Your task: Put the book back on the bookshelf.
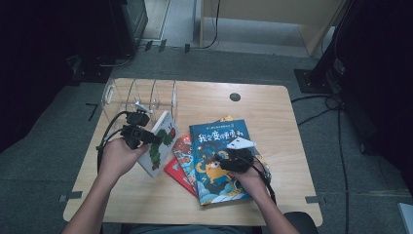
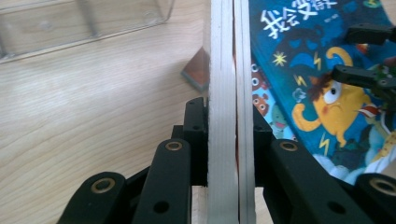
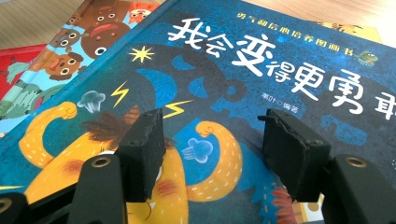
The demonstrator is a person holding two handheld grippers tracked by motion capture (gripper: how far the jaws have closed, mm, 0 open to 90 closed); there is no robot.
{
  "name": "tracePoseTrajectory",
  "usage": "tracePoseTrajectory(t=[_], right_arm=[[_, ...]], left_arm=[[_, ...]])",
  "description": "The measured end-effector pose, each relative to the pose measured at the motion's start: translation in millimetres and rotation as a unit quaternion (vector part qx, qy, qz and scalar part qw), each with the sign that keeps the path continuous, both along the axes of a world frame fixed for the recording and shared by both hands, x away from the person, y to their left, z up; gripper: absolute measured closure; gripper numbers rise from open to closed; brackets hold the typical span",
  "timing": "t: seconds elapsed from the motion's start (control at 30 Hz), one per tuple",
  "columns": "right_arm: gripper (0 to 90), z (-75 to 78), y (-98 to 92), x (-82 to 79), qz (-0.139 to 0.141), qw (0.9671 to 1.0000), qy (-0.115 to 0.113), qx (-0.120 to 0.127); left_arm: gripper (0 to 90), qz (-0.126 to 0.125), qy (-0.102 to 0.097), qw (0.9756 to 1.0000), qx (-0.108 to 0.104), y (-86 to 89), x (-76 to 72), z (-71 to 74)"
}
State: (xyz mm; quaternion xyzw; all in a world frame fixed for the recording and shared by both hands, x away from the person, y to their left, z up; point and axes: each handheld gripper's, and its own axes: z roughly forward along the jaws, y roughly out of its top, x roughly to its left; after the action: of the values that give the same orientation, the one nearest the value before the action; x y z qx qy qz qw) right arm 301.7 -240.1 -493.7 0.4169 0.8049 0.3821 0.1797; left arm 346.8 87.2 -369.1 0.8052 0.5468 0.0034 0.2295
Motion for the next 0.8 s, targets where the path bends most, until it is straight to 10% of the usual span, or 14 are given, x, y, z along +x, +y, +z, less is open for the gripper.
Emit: tracePoseTrajectory(t=[0.8], right_arm=[[37.8,-0.1,0.8,1.3,0.000,1.0000,0.000,-0.002]], left_arm=[[77.6,0.084,-0.005,0.9960,0.029,-2.5,24.4,-1.4]])
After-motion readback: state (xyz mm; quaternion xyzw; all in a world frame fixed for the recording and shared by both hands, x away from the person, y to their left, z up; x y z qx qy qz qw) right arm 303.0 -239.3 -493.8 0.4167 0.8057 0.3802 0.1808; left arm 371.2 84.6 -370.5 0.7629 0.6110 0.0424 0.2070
